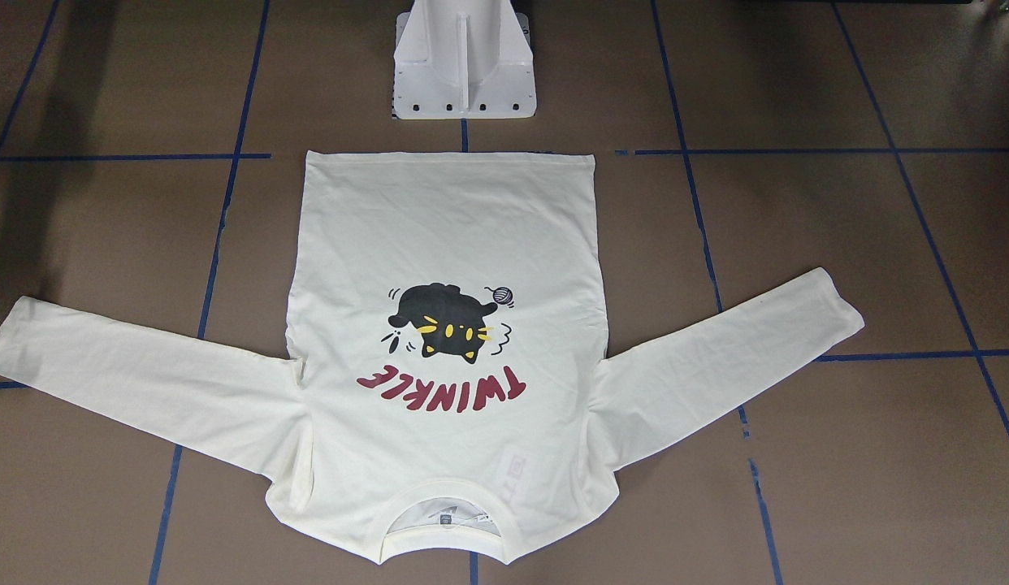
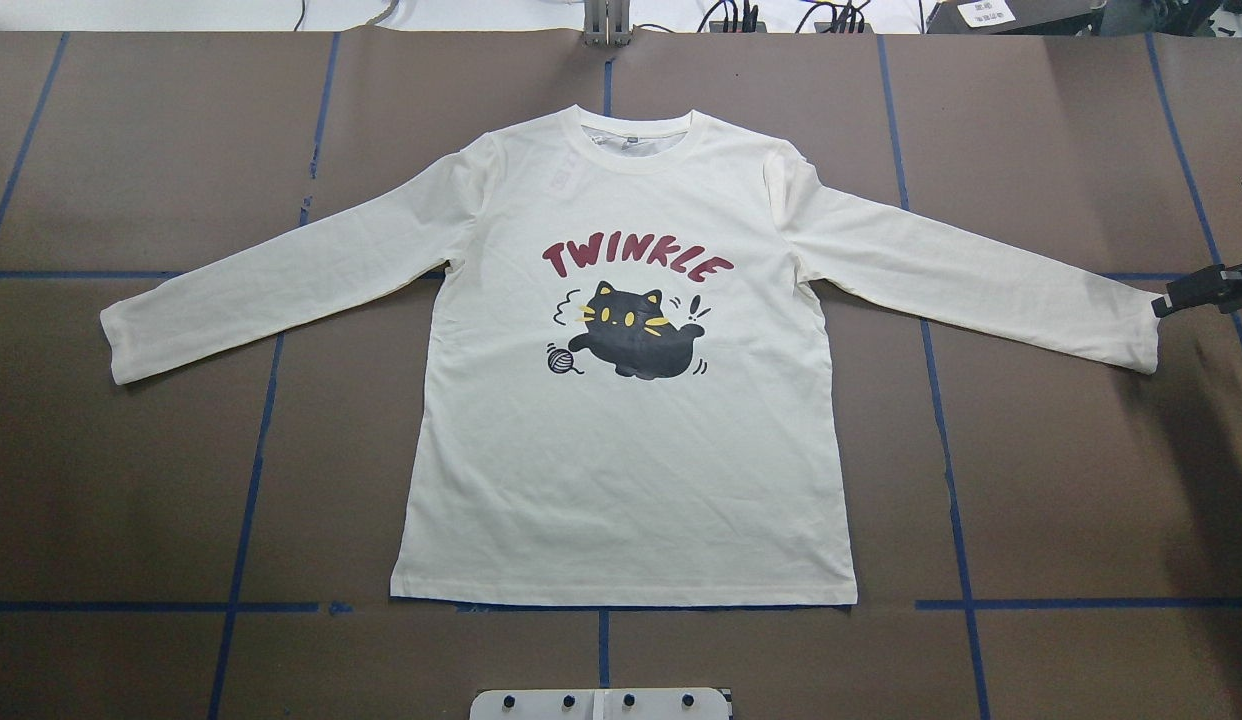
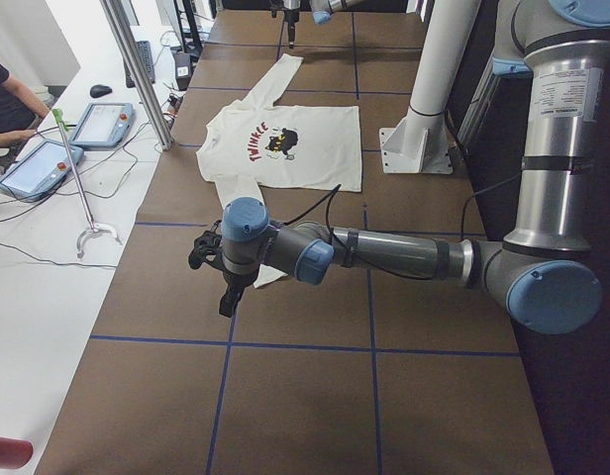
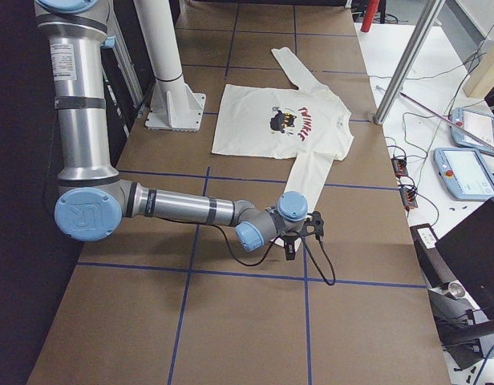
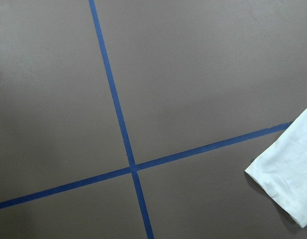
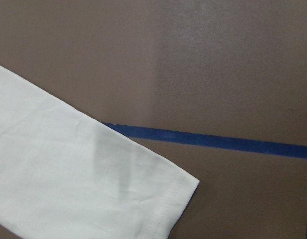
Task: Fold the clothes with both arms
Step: 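Move the right gripper toward the sleeve cuff nearest it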
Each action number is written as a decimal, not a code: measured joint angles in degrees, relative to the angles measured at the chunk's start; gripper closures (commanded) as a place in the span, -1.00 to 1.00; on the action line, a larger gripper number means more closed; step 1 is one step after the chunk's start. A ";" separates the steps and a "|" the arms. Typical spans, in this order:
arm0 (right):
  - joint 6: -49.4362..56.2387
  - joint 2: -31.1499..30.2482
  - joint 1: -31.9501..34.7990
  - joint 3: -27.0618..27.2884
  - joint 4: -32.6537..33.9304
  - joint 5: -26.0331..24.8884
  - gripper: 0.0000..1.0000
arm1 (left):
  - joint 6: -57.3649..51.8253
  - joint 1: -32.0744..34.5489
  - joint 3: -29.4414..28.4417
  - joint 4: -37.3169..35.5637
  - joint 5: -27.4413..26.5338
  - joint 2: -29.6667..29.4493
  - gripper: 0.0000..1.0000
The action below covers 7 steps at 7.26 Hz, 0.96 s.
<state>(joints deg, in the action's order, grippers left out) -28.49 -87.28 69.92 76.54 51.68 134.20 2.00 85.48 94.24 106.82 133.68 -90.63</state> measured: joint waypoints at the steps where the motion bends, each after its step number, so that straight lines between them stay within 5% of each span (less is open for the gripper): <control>1: -1.51 0.08 -1.23 -0.18 -0.22 -1.33 -1.00 | -0.04 -0.02 -0.11 0.33 0.05 0.08 -1.00; 5: -2.42 0.94 -4.00 -1.18 0.18 -2.86 -1.00 | -0.07 -0.05 -0.19 0.49 0.09 0.18 -1.00; 7: -2.37 1.19 -4.43 -1.91 0.27 -2.89 -0.75 | -0.07 -0.05 -0.20 0.51 0.09 0.14 -1.00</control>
<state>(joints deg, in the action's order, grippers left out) -30.86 -86.09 65.48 74.63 51.95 131.31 1.93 85.43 94.05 107.34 133.77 -90.49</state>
